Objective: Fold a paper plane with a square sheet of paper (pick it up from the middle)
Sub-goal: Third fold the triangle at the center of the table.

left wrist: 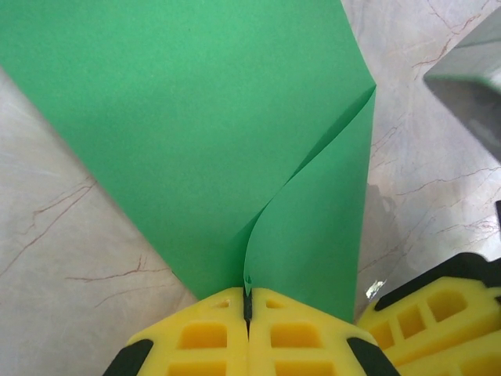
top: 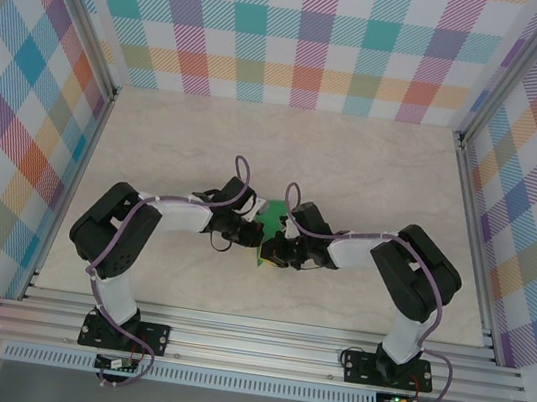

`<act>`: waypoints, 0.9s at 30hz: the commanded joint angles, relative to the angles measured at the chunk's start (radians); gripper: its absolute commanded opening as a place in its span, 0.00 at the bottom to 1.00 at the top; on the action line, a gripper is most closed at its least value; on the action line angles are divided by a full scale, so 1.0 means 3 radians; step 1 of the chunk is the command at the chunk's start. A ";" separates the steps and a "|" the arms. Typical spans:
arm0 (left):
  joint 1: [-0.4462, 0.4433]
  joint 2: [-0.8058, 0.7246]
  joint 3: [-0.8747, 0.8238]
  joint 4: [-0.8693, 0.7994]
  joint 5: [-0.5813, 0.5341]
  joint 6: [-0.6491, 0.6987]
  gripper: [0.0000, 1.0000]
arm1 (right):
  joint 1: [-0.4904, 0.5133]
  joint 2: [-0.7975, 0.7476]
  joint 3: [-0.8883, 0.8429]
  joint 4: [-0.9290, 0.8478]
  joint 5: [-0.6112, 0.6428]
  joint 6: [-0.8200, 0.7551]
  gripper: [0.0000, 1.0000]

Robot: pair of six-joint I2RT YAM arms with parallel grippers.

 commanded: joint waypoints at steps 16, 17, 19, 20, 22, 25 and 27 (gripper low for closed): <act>0.0085 0.0202 0.0024 -0.0084 -0.0038 0.0123 0.00 | 0.0150 -0.0119 0.0085 -0.0271 0.0187 -0.0025 0.09; 0.0085 0.0211 0.0023 -0.0085 -0.0035 0.0126 0.00 | 0.0166 -0.0102 0.0094 -0.0265 0.0193 -0.0019 0.09; 0.0085 0.0217 0.0030 -0.0089 -0.0036 0.0124 0.00 | 0.0199 -0.0057 0.0100 -0.0271 0.0226 -0.0003 0.09; 0.0085 0.0217 0.0032 -0.0086 -0.0035 0.0121 0.00 | 0.0210 -0.0013 0.0105 -0.0277 0.0239 0.0006 0.09; 0.0085 0.0221 0.0036 -0.0087 -0.0035 0.0116 0.00 | 0.0224 0.0045 0.0098 -0.0268 0.0259 0.0039 0.08; 0.0085 0.0217 0.0042 -0.0095 -0.0039 0.0122 0.00 | 0.0235 0.0153 0.0166 -0.0480 0.0372 0.0057 0.07; 0.0085 0.0214 0.0046 -0.0107 -0.0045 0.0126 0.00 | 0.0246 0.0195 0.0192 -0.0585 0.0425 0.0062 0.07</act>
